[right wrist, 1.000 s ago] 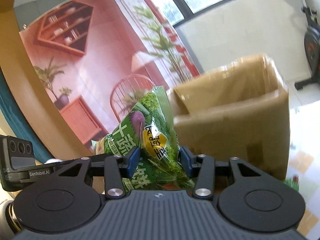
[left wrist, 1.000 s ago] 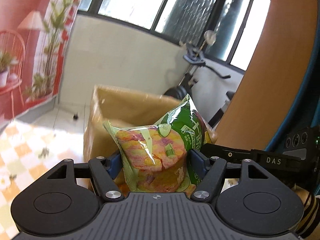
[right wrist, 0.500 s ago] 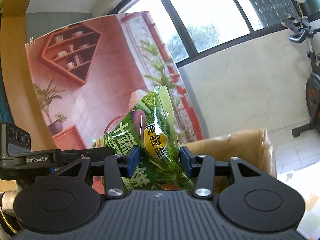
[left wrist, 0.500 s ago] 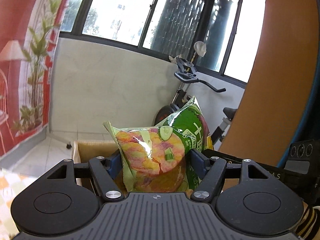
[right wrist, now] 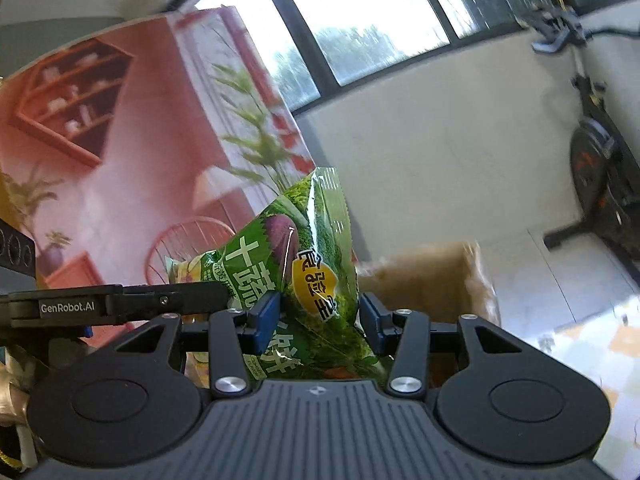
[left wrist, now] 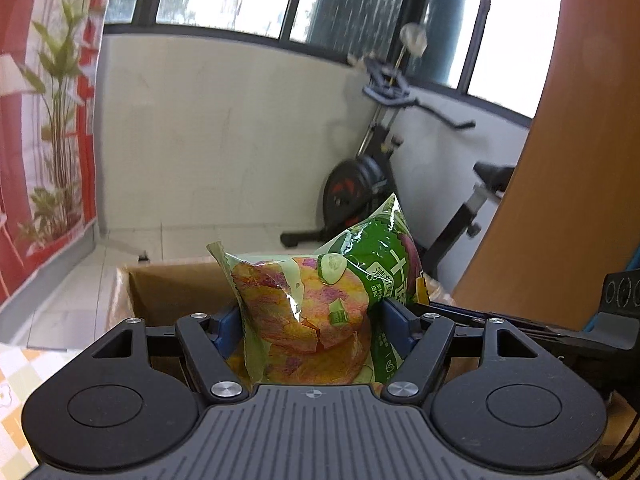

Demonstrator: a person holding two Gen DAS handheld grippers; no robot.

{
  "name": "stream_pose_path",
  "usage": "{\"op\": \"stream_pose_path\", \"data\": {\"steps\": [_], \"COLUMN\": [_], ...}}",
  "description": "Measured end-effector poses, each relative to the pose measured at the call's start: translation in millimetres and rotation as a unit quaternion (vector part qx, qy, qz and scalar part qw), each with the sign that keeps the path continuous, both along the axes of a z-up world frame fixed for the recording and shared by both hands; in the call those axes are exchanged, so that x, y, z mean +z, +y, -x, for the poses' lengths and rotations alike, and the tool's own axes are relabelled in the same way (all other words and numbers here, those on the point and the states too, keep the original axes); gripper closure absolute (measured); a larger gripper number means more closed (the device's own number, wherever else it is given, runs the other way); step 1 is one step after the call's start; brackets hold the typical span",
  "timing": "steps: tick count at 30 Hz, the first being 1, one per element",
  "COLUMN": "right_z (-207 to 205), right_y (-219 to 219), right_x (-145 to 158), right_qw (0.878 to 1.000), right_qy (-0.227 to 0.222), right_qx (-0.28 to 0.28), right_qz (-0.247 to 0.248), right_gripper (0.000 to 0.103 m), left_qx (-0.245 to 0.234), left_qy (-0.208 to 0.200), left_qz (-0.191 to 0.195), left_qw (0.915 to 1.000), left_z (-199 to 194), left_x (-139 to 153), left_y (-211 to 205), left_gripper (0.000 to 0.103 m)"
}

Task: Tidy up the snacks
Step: 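Lift both green bags and carry them over the box, then open both tools to drop the green bags into the box, then grasp the orange corn snack bag with the left tool while the right grasps the green tortilla chip bag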

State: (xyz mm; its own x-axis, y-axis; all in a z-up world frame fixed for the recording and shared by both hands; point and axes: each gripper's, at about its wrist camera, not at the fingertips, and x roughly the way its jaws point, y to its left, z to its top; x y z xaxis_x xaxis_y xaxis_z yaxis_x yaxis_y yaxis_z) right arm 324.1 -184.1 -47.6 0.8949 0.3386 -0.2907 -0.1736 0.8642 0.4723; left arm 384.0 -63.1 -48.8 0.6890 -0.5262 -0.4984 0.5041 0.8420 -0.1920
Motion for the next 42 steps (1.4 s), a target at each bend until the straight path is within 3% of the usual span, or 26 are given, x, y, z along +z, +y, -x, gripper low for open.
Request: {"op": "stream_pose_path", "data": {"steps": [5, 11, 16, 31, 42], "right_z": [-6, -5, 5, 64, 112], "right_y": [-2, 17, 27, 28, 25], "right_x": [-20, -25, -24, -16, -25], "right_qw": [0.999, 0.997, 0.996, 0.994, 0.992], "right_qy": [0.038, 0.055, 0.057, 0.029, 0.016], "right_qx": [-0.002, 0.003, -0.007, -0.062, -0.075], "right_qz": [0.004, 0.052, 0.063, 0.082, 0.1], "right_gripper": [0.056, 0.053, 0.052, 0.052, 0.052], "left_qx": [0.015, 0.03, 0.056, 0.126, 0.169], "left_qy": [0.017, 0.019, 0.006, -0.016, -0.003], "left_qz": [-0.02, -0.044, -0.052, -0.03, -0.01], "left_qw": [0.9995, 0.9984, 0.997, 0.9915, 0.9856], "left_z": [-2, 7, 14, 70, 119], "left_x": [-15, -14, -4, 10, -19], "left_y": [5, 17, 28, 89, 121], "left_gripper": [0.027, 0.023, 0.023, 0.023, 0.023]}}
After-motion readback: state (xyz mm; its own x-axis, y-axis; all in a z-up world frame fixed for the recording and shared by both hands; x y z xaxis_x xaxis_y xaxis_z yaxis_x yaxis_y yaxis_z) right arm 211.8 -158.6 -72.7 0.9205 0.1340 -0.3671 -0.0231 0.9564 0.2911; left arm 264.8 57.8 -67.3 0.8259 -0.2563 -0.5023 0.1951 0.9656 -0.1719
